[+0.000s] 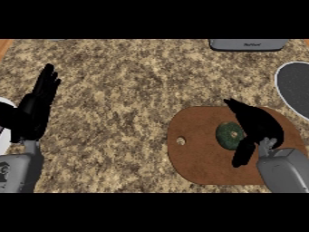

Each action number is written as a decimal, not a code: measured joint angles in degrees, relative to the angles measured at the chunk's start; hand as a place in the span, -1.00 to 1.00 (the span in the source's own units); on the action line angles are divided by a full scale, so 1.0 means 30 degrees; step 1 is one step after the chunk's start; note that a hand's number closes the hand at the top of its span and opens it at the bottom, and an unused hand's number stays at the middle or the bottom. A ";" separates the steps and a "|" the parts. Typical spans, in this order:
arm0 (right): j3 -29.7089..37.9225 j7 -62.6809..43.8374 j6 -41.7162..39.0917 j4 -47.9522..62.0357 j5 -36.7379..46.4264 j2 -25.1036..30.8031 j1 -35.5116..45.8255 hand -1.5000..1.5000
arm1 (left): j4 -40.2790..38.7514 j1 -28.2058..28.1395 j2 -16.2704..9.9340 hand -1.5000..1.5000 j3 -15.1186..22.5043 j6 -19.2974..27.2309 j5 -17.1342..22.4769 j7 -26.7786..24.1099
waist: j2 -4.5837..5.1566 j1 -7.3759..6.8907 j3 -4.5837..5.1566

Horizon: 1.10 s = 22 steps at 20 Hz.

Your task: Pick the squash from the cutting board and place it in the pan

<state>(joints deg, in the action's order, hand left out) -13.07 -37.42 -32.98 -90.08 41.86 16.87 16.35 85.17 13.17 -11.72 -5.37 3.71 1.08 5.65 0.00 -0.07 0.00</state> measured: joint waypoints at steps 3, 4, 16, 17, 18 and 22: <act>0.0039 0.0838 -0.0179 0.0366 0.0052 -0.0174 -0.0121 1.00 | 0.0355 -0.0082 0.0231 0.00 0.0100 0.0121 -0.0148 0.0167 | -0.0006 -0.0014 0.0001; -0.0123 0.1175 -0.0130 0.0666 0.0211 -0.0272 0.0126 1.00 | 0.0284 -0.0014 0.0374 0.00 0.0220 0.0285 -0.0348 0.0148 | 0.0000 -0.0020 -0.0003; 0.0579 0.1228 0.0949 0.3159 0.2109 -0.2279 0.1764 1.00 | -0.0047 0.0040 0.0445 0.00 -0.0055 -0.0278 -0.0326 -0.0188 | 0.0046 -0.0245 0.0016; 0.1003 0.0202 0.1260 0.3858 0.2192 -0.2985 0.2535 1.00 | -0.0173 0.0147 0.0436 0.00 -0.0080 -0.0318 -0.0310 -0.0309 | 0.0093 -0.0346 0.0015; 0.1343 -0.0843 0.1806 0.4532 0.2204 -0.3547 0.3192 1.00 | -0.0228 0.0210 0.0446 0.00 -0.0089 -0.0382 -0.0246 -0.0348 | 0.0130 -0.0479 0.0015; 0.2132 -0.3488 0.4670 0.7396 0.2806 -0.4831 0.5869 1.00 | -0.0308 0.0398 0.0582 0.00 0.0028 -0.0405 -0.0256 -0.0344 | 0.0178 -0.0663 0.0003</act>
<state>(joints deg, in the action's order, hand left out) -6.67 -47.88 -18.97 -67.90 50.28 2.38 33.96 84.24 14.36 -9.97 -5.29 2.49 0.31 4.62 0.53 -2.06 0.01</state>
